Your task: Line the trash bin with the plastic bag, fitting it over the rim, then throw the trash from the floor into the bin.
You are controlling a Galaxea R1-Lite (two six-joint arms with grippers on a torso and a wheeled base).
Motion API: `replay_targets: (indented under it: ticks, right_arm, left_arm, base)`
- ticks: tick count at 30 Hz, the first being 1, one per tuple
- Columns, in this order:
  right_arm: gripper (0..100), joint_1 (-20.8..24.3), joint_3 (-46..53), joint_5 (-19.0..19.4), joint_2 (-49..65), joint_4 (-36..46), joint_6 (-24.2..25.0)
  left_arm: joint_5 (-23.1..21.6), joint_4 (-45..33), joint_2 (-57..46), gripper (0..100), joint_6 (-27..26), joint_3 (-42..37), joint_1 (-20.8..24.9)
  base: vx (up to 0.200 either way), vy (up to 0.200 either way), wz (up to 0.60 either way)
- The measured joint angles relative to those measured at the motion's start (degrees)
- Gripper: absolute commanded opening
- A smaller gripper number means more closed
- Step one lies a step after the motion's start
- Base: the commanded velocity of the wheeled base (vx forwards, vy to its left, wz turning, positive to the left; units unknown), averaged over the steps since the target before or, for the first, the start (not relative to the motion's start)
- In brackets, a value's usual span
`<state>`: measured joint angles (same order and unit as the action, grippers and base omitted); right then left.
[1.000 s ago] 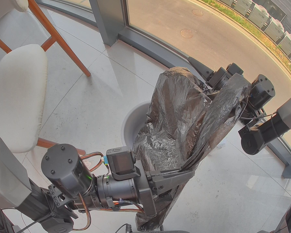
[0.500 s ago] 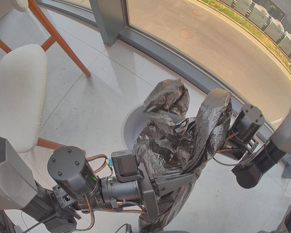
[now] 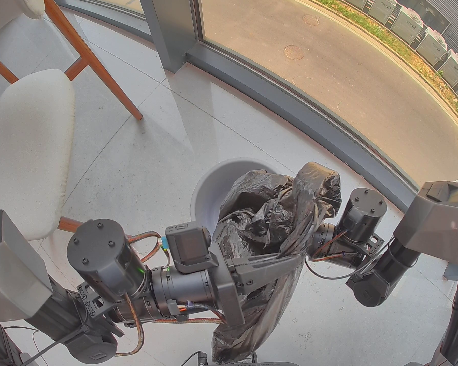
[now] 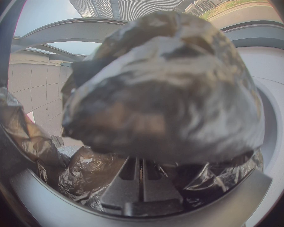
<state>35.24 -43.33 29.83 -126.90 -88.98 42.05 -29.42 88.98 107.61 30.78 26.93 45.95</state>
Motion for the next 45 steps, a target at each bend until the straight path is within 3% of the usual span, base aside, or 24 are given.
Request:
replay_targets:
  ticks: [9, 18, 35, 41, 45]
  right_arm:
    - [0, -1.1, -5.4, -0.9, -5.2, 0.0, -0.1]
    - [0, -1.3, -7.4, -6.5, -5.9, 0.1, -0.4]
    - [0, -1.8, 13.2, -8.3, 12.3, 0.0, -1.1]
    - [0, -0.4, 12.2, -8.9, 10.5, 0.0, -1.9]
    - [0, 0.6, 6.0, -12.8, 6.0, 0.0, -3.3]
  left_arm:
    - [-0.5, 0.0, -0.5, 0, 0.1, 0.8, -5.4]
    - [-0.6, 0.0, 0.4, 0, 0.5, 1.9, -7.4]
    - [0.1, 0.0, 1.7, 0, 0.3, 2.0, -9.3]
    - [0.1, 0.0, 1.3, 0, 0.5, 1.8, -9.5]
    - [0.3, 0.0, 0.2, 0, 2.9, 1.8, -9.3]
  base:
    - [0.0, 0.0, 0.0]
    - [0.0, 0.0, 0.0]
    - [0.0, 0.0, 0.0]
    - [0.0, 0.0, 0.0]
    - [0.0, 0.0, 0.0]
